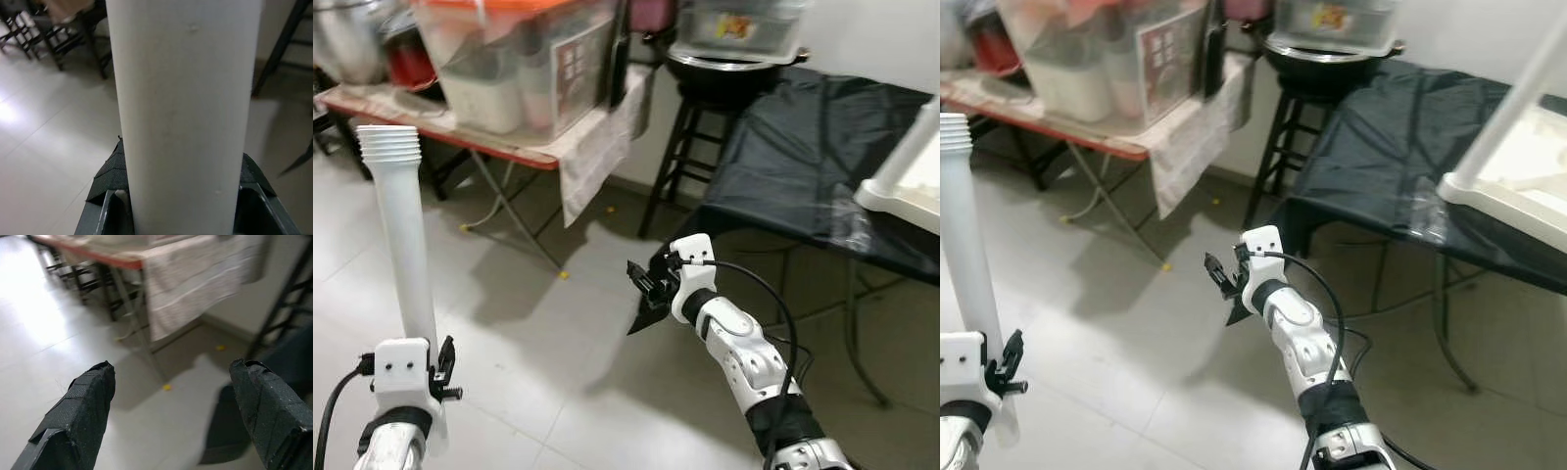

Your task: Building children table

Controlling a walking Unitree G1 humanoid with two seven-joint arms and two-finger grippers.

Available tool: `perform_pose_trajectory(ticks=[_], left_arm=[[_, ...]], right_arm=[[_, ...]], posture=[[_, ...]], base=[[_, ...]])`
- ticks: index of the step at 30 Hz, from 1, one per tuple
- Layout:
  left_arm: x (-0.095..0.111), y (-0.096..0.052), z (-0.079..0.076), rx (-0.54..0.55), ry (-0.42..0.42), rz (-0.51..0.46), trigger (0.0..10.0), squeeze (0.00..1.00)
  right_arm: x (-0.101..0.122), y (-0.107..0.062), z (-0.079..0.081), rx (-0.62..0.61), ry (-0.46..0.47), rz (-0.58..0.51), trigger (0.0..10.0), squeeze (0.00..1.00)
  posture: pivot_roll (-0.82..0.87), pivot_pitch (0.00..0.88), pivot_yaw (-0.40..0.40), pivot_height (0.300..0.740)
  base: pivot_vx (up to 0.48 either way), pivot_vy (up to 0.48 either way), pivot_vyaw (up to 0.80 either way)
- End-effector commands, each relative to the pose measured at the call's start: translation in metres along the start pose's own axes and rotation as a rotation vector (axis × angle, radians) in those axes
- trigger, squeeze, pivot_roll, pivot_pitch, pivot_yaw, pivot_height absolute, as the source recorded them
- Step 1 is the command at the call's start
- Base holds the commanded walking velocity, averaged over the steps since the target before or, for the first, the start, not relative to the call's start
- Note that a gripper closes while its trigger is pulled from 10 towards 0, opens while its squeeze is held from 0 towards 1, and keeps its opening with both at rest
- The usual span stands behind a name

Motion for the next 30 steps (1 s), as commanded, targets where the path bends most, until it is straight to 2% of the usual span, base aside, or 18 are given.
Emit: perform_pose_trajectory(ticks=[1, 5, 11, 21, 25, 30], left_arm=[[0.000, 0.001, -0.006, -0.007, -0.006, 0.005, 10.0, 0.00], [0.005, 0.006, -0.013, -0.024, -0.012, -0.014, 10.0, 0.00], [0.009, 0.011, -0.015, -0.023, 0.002, -0.030, 10.0, 0.00], [0.021, 0.017, -0.019, -0.021, -0.018, -0.074, 10.0, 0.00], [0.049, 0.025, -0.024, -0.027, -0.016, -0.159, 10.0, 0.00], [0.058, 0.025, -0.026, -0.027, -0.029, -0.184, 10.0, 0.00]], right_arm=[[-0.004, 0.000, -0.001, -0.008, -0.012, 0.011, 10.0, 0.00], [-0.001, 0.003, -0.001, -0.012, -0.030, 0.000, 10.0, 0.00], [0.002, 0.006, 0.001, -0.012, -0.035, -0.016, 10.0, 0.00], [0.014, 0.009, 0.007, 0.005, -0.081, -0.084, 10.0, 0.00], [0.035, 0.008, 0.011, -0.009, -0.120, -0.190, 10.0, 0.00], [0.037, 0.007, 0.011, -0.018, -0.142, -0.202, 10.0, 0.00]], posture=[[-0.02, 0.037, -0.025, 0.734], [-0.03, 0.022, -0.015, 0.734], [-0.03, 0.014, -0.018, 0.734], [-0.04, 0.000, -0.022, 0.734], [-0.04, 0.000, -0.031, 0.734], [-0.04, 0.000, -0.031, 0.734]], base=[[0.000, 0.000, -0.80], [0.000, 0.000, -0.80], [0.000, 0.000, -0.71], [0.000, 0.000, 0.00], [0.000, -0.397, 0.00], [0.000, -0.430, 0.00]])
Point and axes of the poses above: a point about 5 cm out from each wrist's last joint towards the gripper, its own y axis pointing out of the wrist towards the gripper, its own x axis along the axis of the wrist's last joint, z = x × y, the point moved 3 cm from there along y, pointing out of the wrist towards the gripper, and after that the axes turned 10 degrees about y, right-handed, at the moved point
